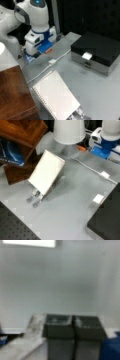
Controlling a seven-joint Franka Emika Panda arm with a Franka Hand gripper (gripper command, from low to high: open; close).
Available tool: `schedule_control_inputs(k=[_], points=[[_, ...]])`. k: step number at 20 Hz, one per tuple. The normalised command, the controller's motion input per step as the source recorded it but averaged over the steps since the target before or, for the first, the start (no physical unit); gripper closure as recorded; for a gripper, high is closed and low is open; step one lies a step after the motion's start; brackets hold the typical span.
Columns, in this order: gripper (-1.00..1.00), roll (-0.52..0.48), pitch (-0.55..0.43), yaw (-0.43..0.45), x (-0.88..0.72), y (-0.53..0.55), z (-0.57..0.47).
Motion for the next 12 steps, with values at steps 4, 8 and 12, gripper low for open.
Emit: schedule_control_inputs(k=[4,8,12], points=[[1.0,0.078,-0.554,-0.133,-0.72,0.17,-0.56],[1.0,0.078,-0.563,-0.147,-0.79,0.13,-0.62],[1.0,0.09,-0.587,-0.142,-0.83,0.04,-0.64]])
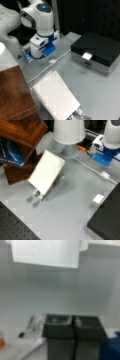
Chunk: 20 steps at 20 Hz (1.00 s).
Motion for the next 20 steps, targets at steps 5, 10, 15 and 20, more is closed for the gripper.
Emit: schedule_control_inputs(k=[5,10,15,20], points=[[1.0,0.121,-0.608,-0.112,-0.86,-0.11,-0.54],[1.0,0.154,-0.639,-0.059,-0.87,-0.3,-0.47],[1.0,0.153,-0.651,-0.01,-0.88,-0.4,-0.51],[1.0,0.137,-0.66,0.033,-0.88,-0.43,-0.56]])
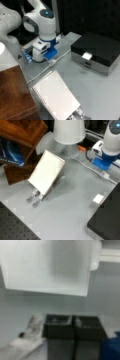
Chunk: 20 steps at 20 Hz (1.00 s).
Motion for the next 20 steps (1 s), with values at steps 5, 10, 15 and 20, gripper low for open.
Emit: schedule_control_inputs(k=[5,10,15,20], points=[[1.0,0.107,-0.676,0.072,-0.9,-0.37,-0.56],[1.0,0.084,-0.674,0.091,-0.96,-0.3,-0.51],[1.0,0.063,-0.691,0.096,-0.99,-0.27,-0.55],[1.0,0.049,-0.704,0.109,-1.0,-0.28,-0.62]])
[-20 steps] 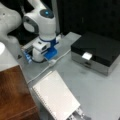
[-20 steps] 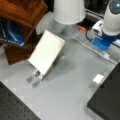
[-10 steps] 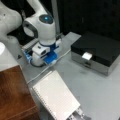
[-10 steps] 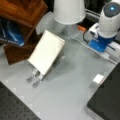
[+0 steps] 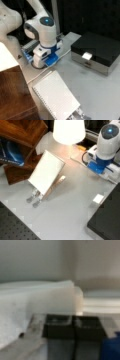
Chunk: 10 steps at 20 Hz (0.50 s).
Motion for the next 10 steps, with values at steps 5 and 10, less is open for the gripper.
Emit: schedule_control_inputs(k=[5,10], points=[[1.0,0.03,-0.682,0.154,-1.0,-0.25,-0.64],[1.0,0.033,-0.54,0.18,-1.0,-0.2,-0.46]])
